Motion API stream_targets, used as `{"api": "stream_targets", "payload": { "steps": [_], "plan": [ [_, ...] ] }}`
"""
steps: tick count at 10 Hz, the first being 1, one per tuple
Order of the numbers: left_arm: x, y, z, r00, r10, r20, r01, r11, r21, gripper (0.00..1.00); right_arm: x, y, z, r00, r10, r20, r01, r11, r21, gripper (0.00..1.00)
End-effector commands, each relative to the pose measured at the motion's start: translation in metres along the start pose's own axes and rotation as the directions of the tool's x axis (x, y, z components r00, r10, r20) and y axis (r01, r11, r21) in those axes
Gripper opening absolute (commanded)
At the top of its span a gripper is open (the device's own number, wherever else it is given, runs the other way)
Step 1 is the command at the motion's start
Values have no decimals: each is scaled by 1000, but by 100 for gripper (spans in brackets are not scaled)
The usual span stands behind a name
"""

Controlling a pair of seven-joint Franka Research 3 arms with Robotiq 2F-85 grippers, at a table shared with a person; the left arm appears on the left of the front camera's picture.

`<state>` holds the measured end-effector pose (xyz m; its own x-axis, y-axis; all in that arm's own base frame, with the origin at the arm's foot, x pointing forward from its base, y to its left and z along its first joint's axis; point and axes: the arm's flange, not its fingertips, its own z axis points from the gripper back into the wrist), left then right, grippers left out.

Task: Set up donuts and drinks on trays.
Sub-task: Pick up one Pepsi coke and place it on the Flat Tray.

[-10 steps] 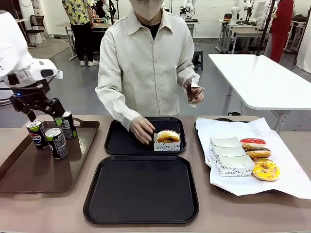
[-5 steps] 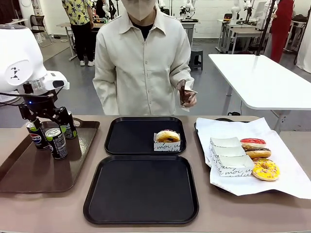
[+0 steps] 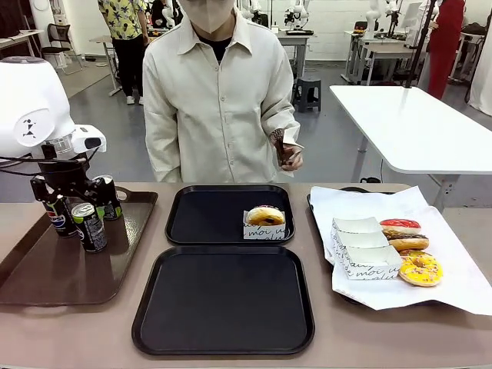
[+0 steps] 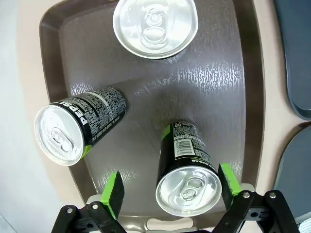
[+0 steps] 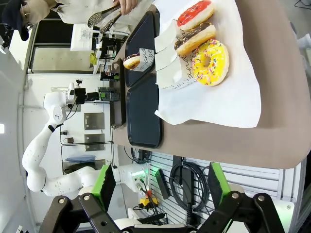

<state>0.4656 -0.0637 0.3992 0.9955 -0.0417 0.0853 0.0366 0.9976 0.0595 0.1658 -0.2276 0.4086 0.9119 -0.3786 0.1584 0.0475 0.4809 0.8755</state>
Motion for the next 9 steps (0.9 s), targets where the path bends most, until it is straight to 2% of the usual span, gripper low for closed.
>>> {"api": "stream_targets", "payload": {
  "steps": [1,4,7,8,9],
  "plan": [
    [-1,-6,-3,998,64,10,-63,998,-26,100,2,0,-2,1000,19,1,-19,1000,18,100],
    [-4,-8,-5,996,92,-4,-92,994,-63,98,2,0,-2,1000,19,1,-19,1000,18,100],
    [-5,-9,-7,995,103,-13,-104,993,-64,68,2,0,-2,1000,19,1,-19,1000,18,100],
    [-6,-9,-8,994,105,-24,-107,992,-62,75,2,0,-2,1000,19,1,-19,1000,18,100],
    [-6,-9,-8,994,107,-31,-108,993,-55,49,2,0,-2,1000,19,1,-19,1000,18,100]
  ]
}}
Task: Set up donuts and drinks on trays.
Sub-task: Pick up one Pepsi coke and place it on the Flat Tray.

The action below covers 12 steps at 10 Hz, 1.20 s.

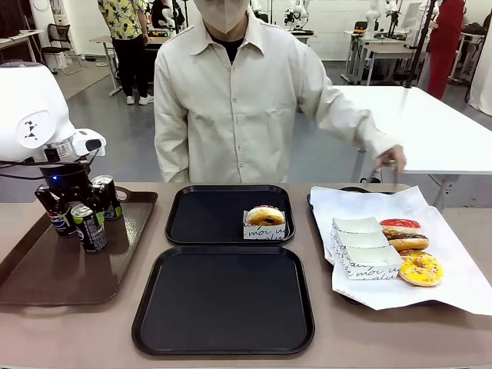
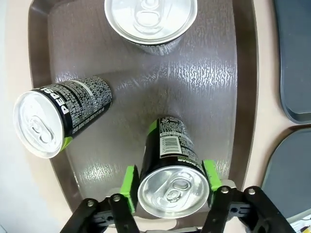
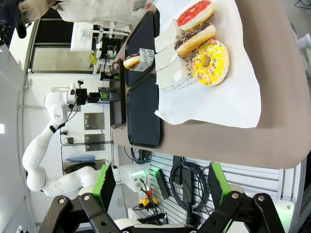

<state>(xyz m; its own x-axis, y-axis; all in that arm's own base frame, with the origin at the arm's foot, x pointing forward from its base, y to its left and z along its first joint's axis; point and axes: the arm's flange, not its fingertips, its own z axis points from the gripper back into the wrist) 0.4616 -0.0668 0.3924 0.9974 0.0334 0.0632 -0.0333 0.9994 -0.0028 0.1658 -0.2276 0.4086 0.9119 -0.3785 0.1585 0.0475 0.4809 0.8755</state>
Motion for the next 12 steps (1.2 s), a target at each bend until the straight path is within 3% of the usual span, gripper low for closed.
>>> {"api": "stream_targets", "payload": {
  "steps": [1,2,3,4,5,6,9,12],
  "plan": [
    [-2,-6,-2,999,31,-7,-31,999,4,55,2,0,-2,1000,19,1,-19,1000,18,100],
    [-2,-5,-2,1000,29,-11,-29,1000,4,29,2,0,-2,1000,19,1,-19,1000,18,100],
    [-3,-6,0,1000,24,-15,-24,1000,1,36,2,0,-2,1000,19,1,-19,1000,18,100],
    [-4,-8,9,1000,12,-12,-12,1000,-9,10,2,0,-2,1000,19,1,-19,1000,18,100],
    [-6,-12,21,1000,-2,5,2,1000,-14,16,2,0,-2,1000,19,1,-19,1000,18,100],
    [-9,-18,37,1000,-9,10,9,1000,-23,0,2,0,-2,1000,19,1,-19,1000,18,100],
    [-41,-58,131,997,-68,19,68,997,28,0,2,0,-2,1000,19,1,-19,1000,18,100],
    [-65,-61,162,995,-100,24,101,994,-43,0,2,0,-2,1000,19,1,-19,1000,18,100]
  ]
}}
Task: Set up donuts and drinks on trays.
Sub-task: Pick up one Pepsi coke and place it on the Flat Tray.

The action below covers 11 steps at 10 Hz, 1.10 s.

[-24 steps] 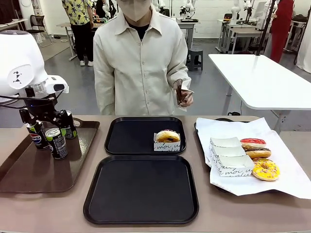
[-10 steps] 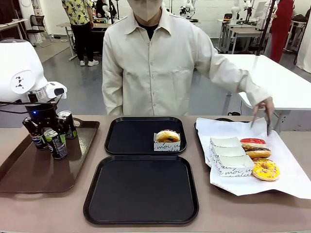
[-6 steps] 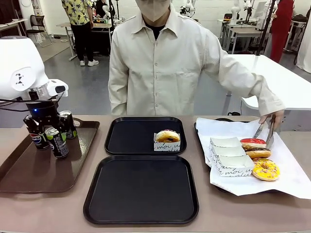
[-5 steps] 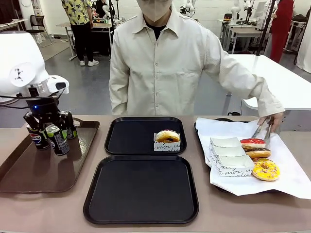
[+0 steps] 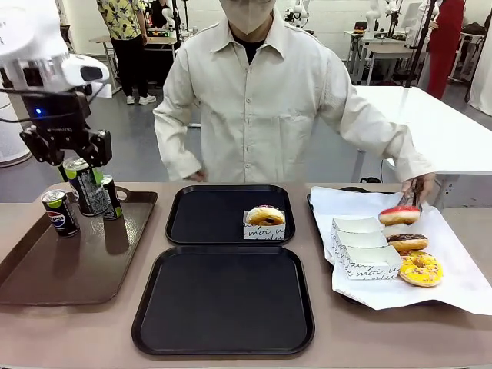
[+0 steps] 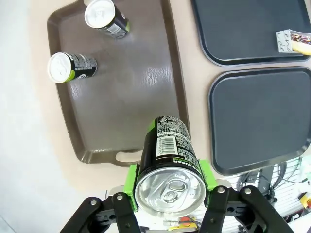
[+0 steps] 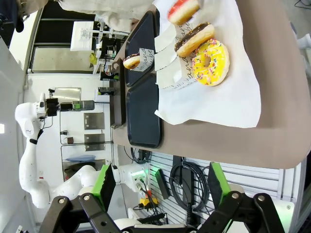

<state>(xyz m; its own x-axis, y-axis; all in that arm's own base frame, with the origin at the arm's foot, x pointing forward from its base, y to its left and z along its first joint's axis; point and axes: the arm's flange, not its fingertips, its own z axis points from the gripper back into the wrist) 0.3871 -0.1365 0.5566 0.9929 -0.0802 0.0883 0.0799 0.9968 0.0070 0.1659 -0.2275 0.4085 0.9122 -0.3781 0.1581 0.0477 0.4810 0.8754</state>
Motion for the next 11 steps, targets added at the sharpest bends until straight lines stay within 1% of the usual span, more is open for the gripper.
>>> {"api": "stream_targets", "payload": {
  "steps": [1,3,4,5,6,8,11],
  "plan": [
    [6,3,-12,1000,0,-2,0,1000,15,0,2,0,-2,1000,19,2,-19,1000,18,100],
    [6,3,-12,1000,0,-2,0,1000,15,0,2,0,-2,1000,19,2,-19,1000,18,100],
    [0,1,-5,1000,1,-12,-1,1000,3,58,2,0,-2,1000,19,2,-19,1000,18,100],
    [6,-9,-10,999,-24,21,24,999,30,58,2,0,-2,1000,19,2,-19,1000,18,100],
    [16,-20,-15,998,-36,44,35,999,13,58,2,0,-2,1000,19,2,-19,1000,18,100],
    [36,-43,-26,999,-33,42,34,999,-20,58,2,0,-2,1000,19,2,-19,1000,18,100],
    [61,-82,-47,996,-64,63,64,998,2,58,2,0,-2,1000,19,2,-19,1000,18,100]
  ]
}}
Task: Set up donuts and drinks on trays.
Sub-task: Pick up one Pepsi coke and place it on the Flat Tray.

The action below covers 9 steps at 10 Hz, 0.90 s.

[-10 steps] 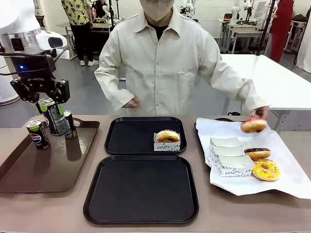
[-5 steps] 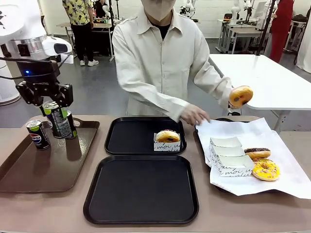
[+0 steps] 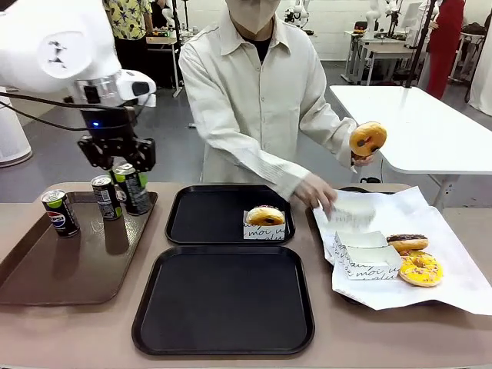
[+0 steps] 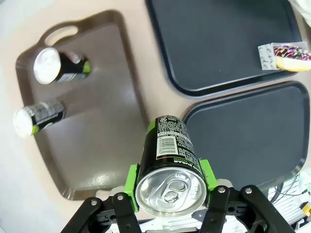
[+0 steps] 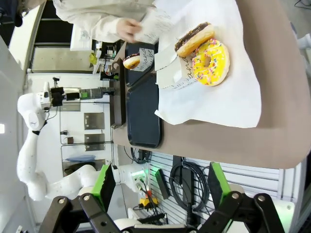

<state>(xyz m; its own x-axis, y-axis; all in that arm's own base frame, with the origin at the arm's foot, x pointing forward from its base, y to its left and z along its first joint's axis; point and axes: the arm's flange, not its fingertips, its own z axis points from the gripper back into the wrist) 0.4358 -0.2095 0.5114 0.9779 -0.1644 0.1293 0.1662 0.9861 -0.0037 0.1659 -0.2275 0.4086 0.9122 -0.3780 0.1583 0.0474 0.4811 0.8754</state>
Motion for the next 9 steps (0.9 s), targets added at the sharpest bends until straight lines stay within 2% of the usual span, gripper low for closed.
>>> {"api": "stream_targets", "payload": {
  "steps": [1,4,6,8,9],
  "plan": [
    [20,-22,-8,1000,12,28,-12,999,32,58,2,0,-2,1000,19,2,-19,1000,18,100],
    [42,-48,-41,1000,-10,24,10,1000,1,58,2,0,-2,1000,19,2,-19,1000,18,100],
    [38,-52,-44,999,-33,7,34,999,-12,58,2,0,-2,1000,19,2,-19,1000,18,100],
    [26,-58,-39,998,-45,-36,46,998,50,58,2,0,-2,1000,19,2,-19,1000,18,100],
    [38,-53,-55,999,-48,-10,48,999,-14,58,2,0,-2,1000,19,2,-19,1000,18,100]
  ]
}}
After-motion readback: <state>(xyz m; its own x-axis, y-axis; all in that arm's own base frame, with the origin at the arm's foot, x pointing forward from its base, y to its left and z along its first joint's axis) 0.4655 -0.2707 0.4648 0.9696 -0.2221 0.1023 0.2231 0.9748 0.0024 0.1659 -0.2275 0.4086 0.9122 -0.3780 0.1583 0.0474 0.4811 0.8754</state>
